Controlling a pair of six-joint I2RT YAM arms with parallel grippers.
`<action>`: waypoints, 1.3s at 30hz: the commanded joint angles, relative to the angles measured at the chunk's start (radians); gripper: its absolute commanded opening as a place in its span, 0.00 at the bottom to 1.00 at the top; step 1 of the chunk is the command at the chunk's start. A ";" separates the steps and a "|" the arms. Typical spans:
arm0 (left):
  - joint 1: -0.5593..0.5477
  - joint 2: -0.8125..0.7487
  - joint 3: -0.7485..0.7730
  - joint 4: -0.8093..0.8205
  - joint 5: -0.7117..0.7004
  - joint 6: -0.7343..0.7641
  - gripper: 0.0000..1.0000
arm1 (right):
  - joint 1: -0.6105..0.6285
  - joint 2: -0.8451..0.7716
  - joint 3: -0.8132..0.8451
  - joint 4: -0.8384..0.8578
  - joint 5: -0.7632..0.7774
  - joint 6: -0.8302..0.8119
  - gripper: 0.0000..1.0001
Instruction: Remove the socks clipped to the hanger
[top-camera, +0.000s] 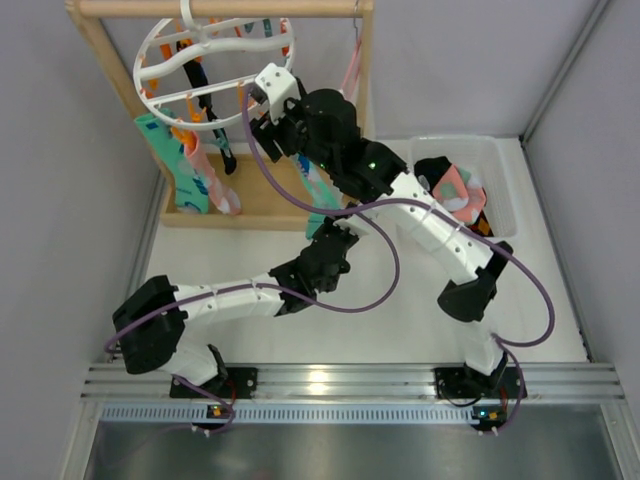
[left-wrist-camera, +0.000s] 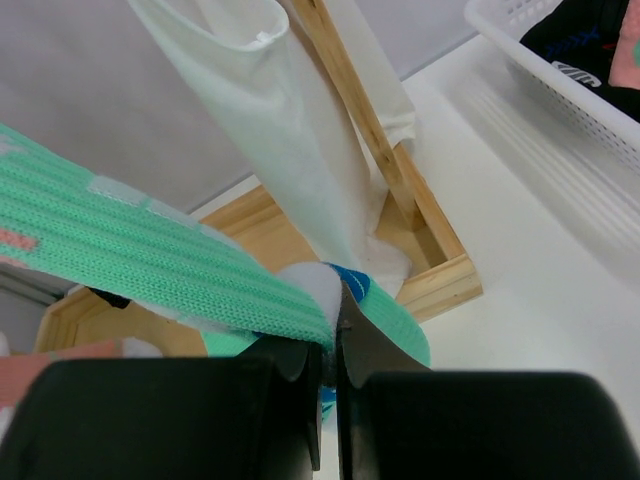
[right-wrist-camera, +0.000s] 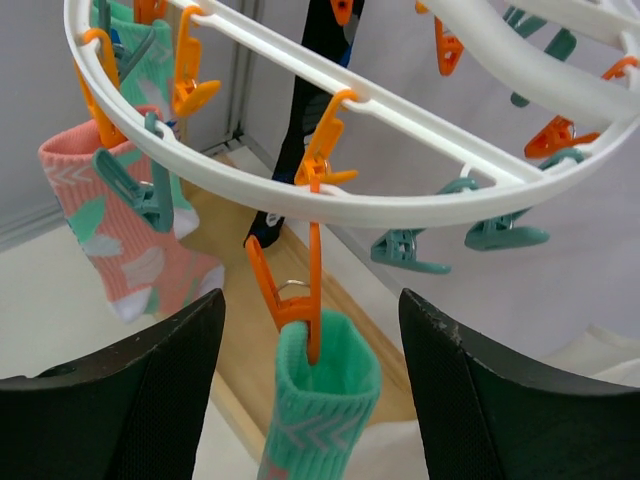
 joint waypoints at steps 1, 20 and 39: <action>-0.015 0.008 0.032 0.032 0.006 0.026 0.00 | -0.006 0.032 0.056 0.101 -0.020 -0.055 0.67; -0.008 -0.022 0.004 0.034 -0.029 -0.004 0.00 | -0.022 0.104 0.070 0.245 -0.072 -0.066 0.42; 0.001 -0.056 -0.056 0.031 -0.043 -0.085 0.00 | -0.019 0.098 0.056 0.288 -0.112 -0.011 0.06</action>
